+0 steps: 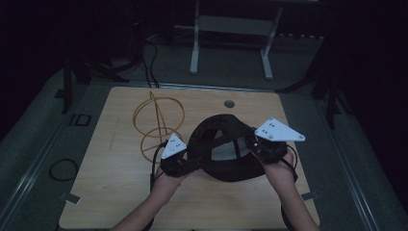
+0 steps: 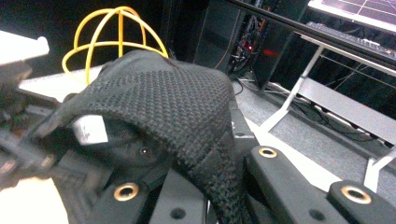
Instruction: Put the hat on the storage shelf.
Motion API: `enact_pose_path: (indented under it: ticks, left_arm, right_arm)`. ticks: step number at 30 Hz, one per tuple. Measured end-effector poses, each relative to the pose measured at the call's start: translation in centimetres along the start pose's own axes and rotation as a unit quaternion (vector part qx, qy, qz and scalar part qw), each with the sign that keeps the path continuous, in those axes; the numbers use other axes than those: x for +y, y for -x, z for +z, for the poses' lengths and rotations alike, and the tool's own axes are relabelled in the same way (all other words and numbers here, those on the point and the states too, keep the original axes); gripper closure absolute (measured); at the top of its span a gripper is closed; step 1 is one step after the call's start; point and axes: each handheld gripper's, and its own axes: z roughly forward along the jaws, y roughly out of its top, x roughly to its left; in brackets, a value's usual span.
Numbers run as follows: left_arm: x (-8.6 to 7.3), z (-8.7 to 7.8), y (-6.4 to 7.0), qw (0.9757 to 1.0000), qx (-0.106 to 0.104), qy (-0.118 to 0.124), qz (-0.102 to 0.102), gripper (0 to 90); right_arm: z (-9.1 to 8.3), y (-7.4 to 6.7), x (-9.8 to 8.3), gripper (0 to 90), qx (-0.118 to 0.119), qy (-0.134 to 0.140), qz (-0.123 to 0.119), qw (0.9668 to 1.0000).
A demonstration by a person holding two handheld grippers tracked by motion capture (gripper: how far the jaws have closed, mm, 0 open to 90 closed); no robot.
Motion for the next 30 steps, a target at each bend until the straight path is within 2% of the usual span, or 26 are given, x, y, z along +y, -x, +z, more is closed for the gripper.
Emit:
enact_pose_path:
  ticks: [2,7,8,10,12,15,21,26,30]
  left_arm:
    - [0.2,-0.1,-0.1,0.9999,0.008,0.002,-0.006,66.6]
    - [0.4,-0.2,0.1,0.9993,0.037,0.001,0.006,87.9]
    - [0.4,-0.3,0.2,0.9990,0.044,-0.002,0.012,88.7]
    - [0.4,-0.3,0.2,0.9989,0.046,-0.003,0.008,89.1]
    - [0.4,-0.3,0.4,0.9986,0.050,-0.004,0.019,89.4]
    - [0.6,-0.4,0.6,0.9984,0.051,-0.007,0.023,89.6]
    - [1.5,-0.6,1.1,0.9980,0.055,0.001,0.031,89.8]
    - [2.4,-0.5,1.9,0.9974,0.058,0.007,0.042,89.9]
    - [3.3,-0.4,2.3,0.9978,0.049,0.010,0.042,90.0]
  right_arm:
    - [0.0,-0.1,-0.1,88.4,0.001,0.000,-0.001,1.0000]
    - [0.0,-0.6,-0.6,88.3,0.005,-0.003,-0.004,1.0000]
    - [0.0,-0.7,-0.7,88.3,0.007,-0.004,-0.002,1.0000]
    - [0.0,-0.8,-1.1,88.3,0.010,-0.006,0.001,0.9999]
    - [-0.1,-0.8,-1.5,88.2,0.012,-0.005,0.007,0.9999]
    - [-0.4,-0.7,-2.1,87.5,0.014,-0.001,0.016,0.9998]
    - [-1.1,-0.5,-3.3,81.1,0.014,-0.007,0.029,0.9994]
    - [-1.9,-0.6,-4.5,66.4,0.009,-0.006,0.030,0.9995]
    - [-2.5,-0.6,-5.7,56.0,0.018,-0.003,0.040,0.9990]
